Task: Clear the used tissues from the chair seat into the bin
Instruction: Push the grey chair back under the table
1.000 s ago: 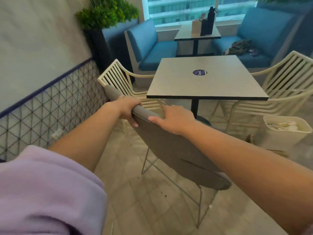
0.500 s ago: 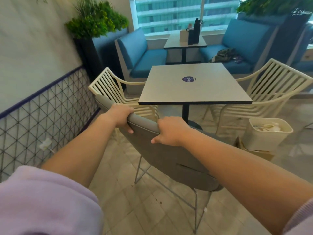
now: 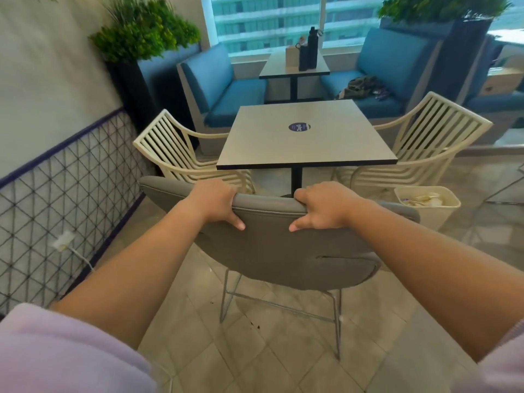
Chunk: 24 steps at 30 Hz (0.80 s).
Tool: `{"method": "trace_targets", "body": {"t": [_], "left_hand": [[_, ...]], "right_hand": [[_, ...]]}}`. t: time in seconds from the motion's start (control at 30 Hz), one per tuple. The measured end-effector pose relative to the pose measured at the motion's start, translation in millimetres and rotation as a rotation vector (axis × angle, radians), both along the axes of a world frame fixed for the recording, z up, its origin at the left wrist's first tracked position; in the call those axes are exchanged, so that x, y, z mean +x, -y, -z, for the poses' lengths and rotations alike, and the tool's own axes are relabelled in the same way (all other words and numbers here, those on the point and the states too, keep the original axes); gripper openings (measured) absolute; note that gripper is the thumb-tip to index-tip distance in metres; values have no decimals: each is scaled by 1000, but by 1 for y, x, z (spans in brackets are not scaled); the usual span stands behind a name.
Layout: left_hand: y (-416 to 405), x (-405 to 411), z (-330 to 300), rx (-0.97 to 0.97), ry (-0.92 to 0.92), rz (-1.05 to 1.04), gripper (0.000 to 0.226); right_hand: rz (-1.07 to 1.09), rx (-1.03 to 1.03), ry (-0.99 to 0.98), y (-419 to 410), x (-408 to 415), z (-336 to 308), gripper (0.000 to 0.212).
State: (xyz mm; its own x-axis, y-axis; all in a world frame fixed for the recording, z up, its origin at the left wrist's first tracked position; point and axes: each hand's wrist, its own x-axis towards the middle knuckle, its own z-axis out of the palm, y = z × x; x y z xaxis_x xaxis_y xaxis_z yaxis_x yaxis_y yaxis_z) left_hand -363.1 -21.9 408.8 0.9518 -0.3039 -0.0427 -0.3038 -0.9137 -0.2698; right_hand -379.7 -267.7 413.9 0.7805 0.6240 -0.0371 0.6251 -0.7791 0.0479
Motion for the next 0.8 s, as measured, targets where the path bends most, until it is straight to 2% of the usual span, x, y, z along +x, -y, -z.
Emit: {"method": "trace_targets", "body": {"t": [0.13,0.23,0.33,0.43,0.53,0.63,0.8], "left_hand": [[-13,-7,9,-262,-30,56,56],[-32,-5,8,-419,-103,73,71],[-60,3,5,-432,-84,30,87],[-83,10,5,-435,-103,-30,75],[-91,8,14,-414,-16,21,66],[-91,10,22,-395,119,61,69],[-92,17,30,-405,241,131,69]], "right_hand": [[102,15,-7,-1,-4,6,56],[239,139,70,-11,-16,18,66],[359,172,218,-33,-29,30,82],[515,210,328,-50,-29,36,91],[602,258,511,-59,-27,45,85],[615,274,641,-61,-20,53,77],[571,268,700,-54,-10,55,67]]}}
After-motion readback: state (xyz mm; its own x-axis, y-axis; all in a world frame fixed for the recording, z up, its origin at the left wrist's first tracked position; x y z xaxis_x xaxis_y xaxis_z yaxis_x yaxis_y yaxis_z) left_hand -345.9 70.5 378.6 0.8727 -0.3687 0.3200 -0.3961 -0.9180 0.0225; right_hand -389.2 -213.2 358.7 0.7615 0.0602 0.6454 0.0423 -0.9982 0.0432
